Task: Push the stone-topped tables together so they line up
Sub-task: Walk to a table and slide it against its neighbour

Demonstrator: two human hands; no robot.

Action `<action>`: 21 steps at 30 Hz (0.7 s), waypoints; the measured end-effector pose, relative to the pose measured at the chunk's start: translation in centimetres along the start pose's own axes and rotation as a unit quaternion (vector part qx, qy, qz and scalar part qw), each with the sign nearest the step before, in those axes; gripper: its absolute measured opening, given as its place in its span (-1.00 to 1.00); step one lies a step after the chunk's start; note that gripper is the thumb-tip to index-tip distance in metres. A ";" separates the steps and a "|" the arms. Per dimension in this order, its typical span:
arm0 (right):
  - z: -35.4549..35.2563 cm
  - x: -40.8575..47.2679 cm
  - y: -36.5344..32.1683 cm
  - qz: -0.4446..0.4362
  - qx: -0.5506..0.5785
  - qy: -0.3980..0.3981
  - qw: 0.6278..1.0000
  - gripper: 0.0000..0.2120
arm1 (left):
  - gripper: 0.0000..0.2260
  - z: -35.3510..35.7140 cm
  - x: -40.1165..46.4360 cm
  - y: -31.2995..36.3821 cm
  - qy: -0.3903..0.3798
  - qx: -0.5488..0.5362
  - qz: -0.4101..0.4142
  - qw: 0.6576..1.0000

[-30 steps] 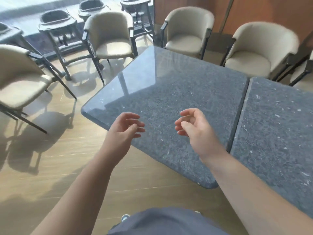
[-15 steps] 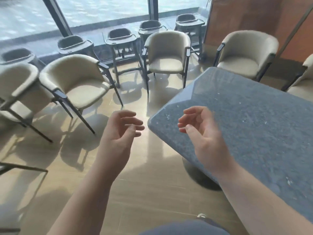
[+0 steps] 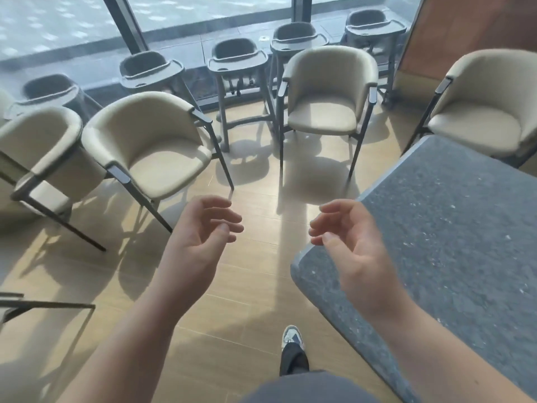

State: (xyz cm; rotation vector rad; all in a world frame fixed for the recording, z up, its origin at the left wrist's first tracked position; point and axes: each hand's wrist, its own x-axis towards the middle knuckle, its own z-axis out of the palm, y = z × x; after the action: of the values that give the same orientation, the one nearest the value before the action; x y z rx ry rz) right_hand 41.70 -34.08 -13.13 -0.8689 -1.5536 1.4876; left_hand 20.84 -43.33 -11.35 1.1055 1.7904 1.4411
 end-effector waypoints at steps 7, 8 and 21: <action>4.3 15.4 0.0 -0.008 -0.019 -0.049 0.999 -0.69 | -0.79 -4.8 13.0 -0.3 0.042 -0.006 0.000 0.999; 4.8 17.0 0.1 -0.003 -0.012 -0.048 0.999 -0.69 | -0.79 -5.2 14.3 -0.7 0.050 -0.011 -0.009 0.999; 16.9 39.0 3.2 0.009 -0.017 0.026 0.999 -0.71 | -0.75 -13.9 40.2 -6.9 -0.019 -0.054 -0.027 0.998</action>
State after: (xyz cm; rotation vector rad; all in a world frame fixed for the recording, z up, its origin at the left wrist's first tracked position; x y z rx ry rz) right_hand 9.10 -6.65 -12.76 -0.9360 -1.5405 1.4440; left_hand -12.04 -15.55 -12.31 1.0145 1.6825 1.4583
